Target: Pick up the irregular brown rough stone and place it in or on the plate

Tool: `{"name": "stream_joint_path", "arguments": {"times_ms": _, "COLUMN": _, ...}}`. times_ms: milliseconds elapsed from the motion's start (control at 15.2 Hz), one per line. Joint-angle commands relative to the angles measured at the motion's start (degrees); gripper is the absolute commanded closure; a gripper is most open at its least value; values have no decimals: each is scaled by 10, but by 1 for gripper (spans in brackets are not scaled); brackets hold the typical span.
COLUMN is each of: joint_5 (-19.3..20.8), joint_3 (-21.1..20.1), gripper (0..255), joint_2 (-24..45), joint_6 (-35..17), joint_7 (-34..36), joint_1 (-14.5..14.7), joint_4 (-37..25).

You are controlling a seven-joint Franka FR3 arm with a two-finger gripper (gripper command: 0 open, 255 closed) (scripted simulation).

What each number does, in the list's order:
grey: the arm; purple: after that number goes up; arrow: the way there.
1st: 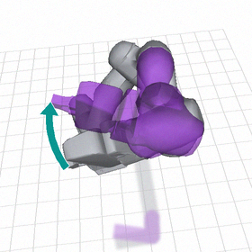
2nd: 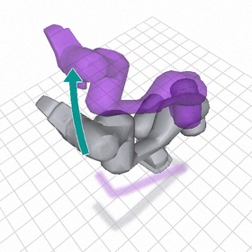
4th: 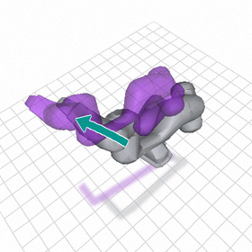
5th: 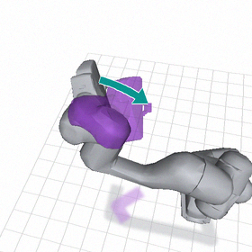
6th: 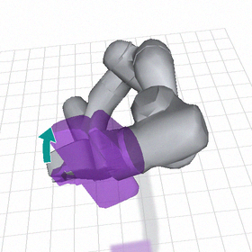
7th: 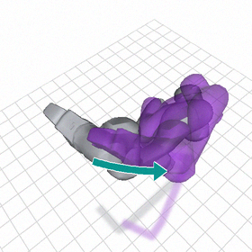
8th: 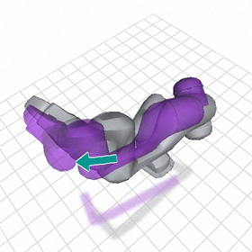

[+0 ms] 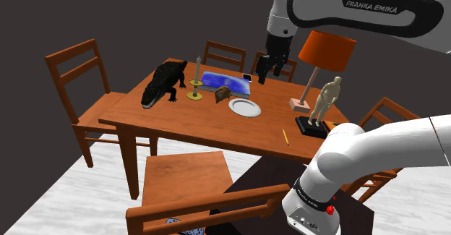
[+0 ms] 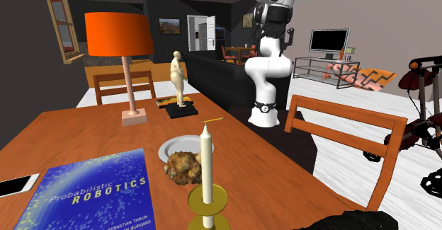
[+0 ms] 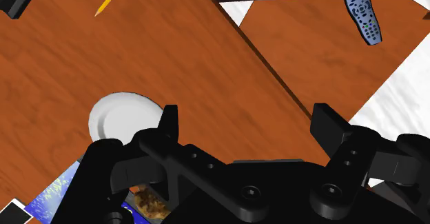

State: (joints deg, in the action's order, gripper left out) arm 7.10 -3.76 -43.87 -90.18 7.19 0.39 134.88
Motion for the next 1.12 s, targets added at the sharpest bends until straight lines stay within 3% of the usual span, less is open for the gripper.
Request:
{"name": "stream_joint_path", "arguments": {"times_ms": 0, "joint_5": 0, "joint_3": 0, "gripper": 0, "joint_2": 0, "joint_6": 0, "joint_7": 0, "joint_1": 0, "joint_4": 0}}
{"name": "stream_joint_path", "arguments": {"times_ms": 528, "joint_5": -6, "joint_3": 18, "gripper": 0, "joint_2": 154, "joint_6": -125, "joint_7": 56, "joint_1": -34, "joint_4": -30}}
{"name": "stream_joint_path", "arguments": {"times_ms": 1056, "joint_5": -18, "joint_3": 40, "gripper": 0, "joint_2": 319, "joint_6": -218, "joint_7": 100, "joint_1": -61, "joint_4": -105}}
